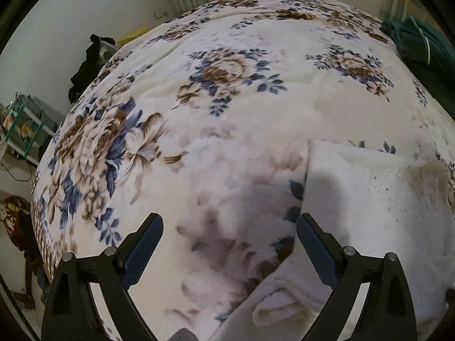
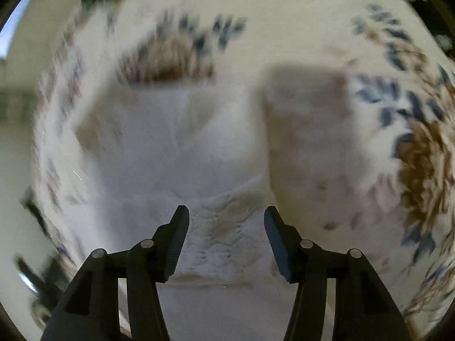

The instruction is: Fold small clothes

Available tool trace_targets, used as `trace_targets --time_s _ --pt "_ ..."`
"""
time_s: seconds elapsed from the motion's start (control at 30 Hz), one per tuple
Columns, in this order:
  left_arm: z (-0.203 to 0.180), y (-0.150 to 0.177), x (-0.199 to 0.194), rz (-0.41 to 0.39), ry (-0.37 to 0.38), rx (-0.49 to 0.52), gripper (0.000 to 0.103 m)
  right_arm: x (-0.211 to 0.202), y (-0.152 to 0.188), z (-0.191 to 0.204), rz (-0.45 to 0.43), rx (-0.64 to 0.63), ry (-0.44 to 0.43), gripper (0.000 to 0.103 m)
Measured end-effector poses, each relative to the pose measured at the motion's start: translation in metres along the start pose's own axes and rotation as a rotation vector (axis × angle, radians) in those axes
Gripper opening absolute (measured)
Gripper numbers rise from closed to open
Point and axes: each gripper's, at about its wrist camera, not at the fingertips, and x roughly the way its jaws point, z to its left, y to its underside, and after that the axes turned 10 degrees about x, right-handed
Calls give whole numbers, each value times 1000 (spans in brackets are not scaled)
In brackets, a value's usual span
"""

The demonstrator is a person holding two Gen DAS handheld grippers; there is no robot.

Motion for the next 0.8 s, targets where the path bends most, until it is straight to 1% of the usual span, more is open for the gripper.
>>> trace_targets --time_s 0.03,0.07,0.1,0.13,0.2,0.23,0.27,0.3,0.33,0.37,0.4,0.43,0.47,0.5,0.53,0.57,0.6,0.63,0.67,0.7,0.77,0.8 --pt "0 0 -1 -1 1 2 96 -5 9 14 -50 -80 51 0" --pt "-1 -1 -1 -4 3 4 96 -20 17 27 -131 -144 79 0" --pt "0 -2 -2 -11 5 5 96 -35 22 35 -198 -181 75 0" --pt "-1 -3 -2 -15 8 5 96 -56 27 43 -284 -209 77 0" --pt "-3 -8 3 -18 18 5 96 -79 21 44 -372 -198 71 0" --pt "-6 -10 8 -14 21 6 96 -80 16 41 -374 -192 87 0" --pt "-9 -13 17 -6 21 11 96 -72 4 35 -354 -167 118 0" --pt "-12 -15 22 3 13 15 96 -68 0 26 -326 -143 121 0" --pt "-14 -17 27 12 9 20 96 -55 -12 16 -224 -91 95 0" --pt "-16 -18 33 23 12 26 96 -49 -18 7 -149 -54 61 1" --pt "-16 -18 34 24 12 27 96 -44 -21 0 -80 -17 11 8" --pt "-15 -17 34 20 10 28 96 -46 -21 -9 -62 -2 -27 16" --pt "-15 -16 33 14 9 29 96 -43 -17 -12 -60 1 -44 46" --pt "-14 -13 32 13 4 32 96 -38 -14 -12 -49 -7 -43 71" --pt "-13 -11 32 15 -1 33 96 -28 -12 -12 -18 -15 -38 72" --pt "-11 -7 30 18 -1 31 96 -14 -9 -10 37 -22 -38 72" --pt "-9 -5 30 20 5 29 96 -1 -5 -7 82 -38 -20 54" --pt "-7 -3 29 23 10 26 96 6 0 -3 78 -70 17 25" --pt "-5 -1 28 24 15 23 96 6 8 6 40 -125 67 5" --pt "-1 1 25 24 23 17 97 -4 17 16 -48 -178 104 5" --pt "4 3 19 7 29 7 101 -35 25 27 -195 -211 91 4" --pt "5 2 18 -1 33 4 101 -54 26 30 -260 -212 68 4"
